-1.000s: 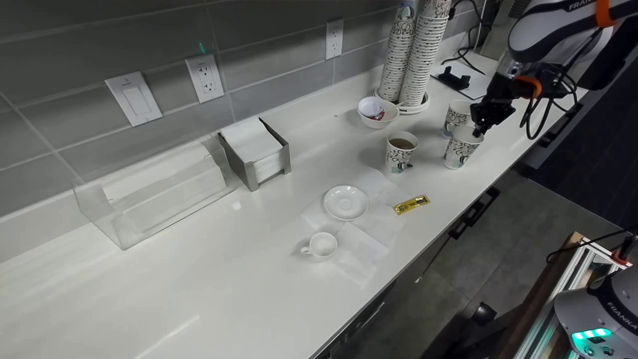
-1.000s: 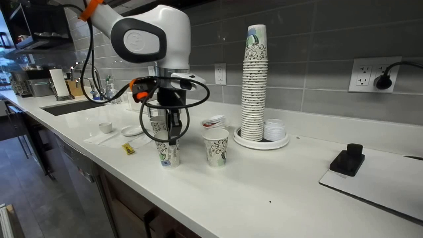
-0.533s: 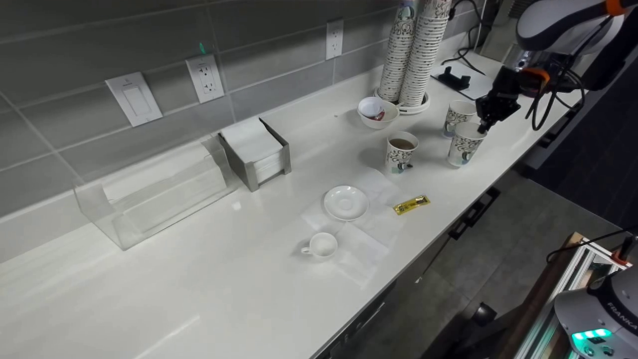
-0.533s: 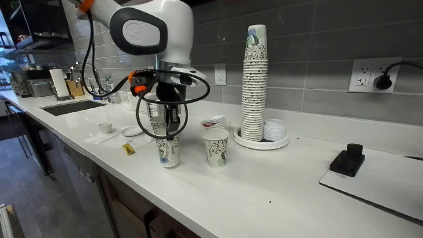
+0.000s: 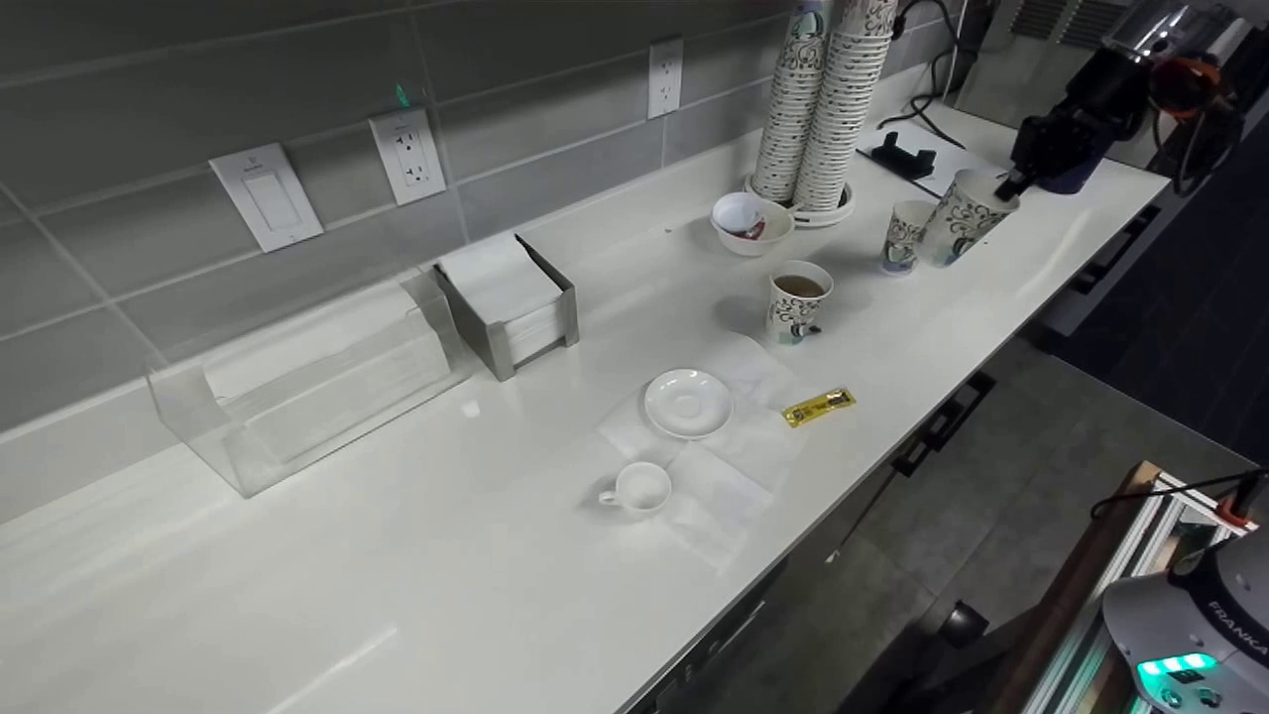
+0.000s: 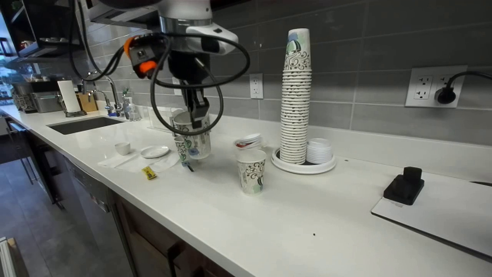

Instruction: Stack the two coffee cups on the right together.

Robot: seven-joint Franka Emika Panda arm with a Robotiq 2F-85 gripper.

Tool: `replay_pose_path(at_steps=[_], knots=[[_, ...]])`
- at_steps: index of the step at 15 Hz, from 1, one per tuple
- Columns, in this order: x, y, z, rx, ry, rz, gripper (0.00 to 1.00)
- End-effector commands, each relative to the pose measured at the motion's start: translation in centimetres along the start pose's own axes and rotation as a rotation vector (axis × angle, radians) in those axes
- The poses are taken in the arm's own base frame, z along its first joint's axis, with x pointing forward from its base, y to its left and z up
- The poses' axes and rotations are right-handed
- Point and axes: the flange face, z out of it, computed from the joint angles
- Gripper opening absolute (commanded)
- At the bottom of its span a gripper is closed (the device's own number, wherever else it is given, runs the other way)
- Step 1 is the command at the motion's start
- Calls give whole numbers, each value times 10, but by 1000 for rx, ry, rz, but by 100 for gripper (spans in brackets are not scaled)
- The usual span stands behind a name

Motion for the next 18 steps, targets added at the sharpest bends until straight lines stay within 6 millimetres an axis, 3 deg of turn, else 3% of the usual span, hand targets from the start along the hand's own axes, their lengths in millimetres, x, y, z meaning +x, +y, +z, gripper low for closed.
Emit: replay_pose_path(at_steps=[1,6,9,13,18], knots=[[-32,-10,-31,55,169,-68,1],[-42,-12,-52,46,361,-3,1],[-35,-12,-41,2,341,30,1],[-4,-10,-29,-16,290,167,1],[40,2,-35,-56,275,359,1]])
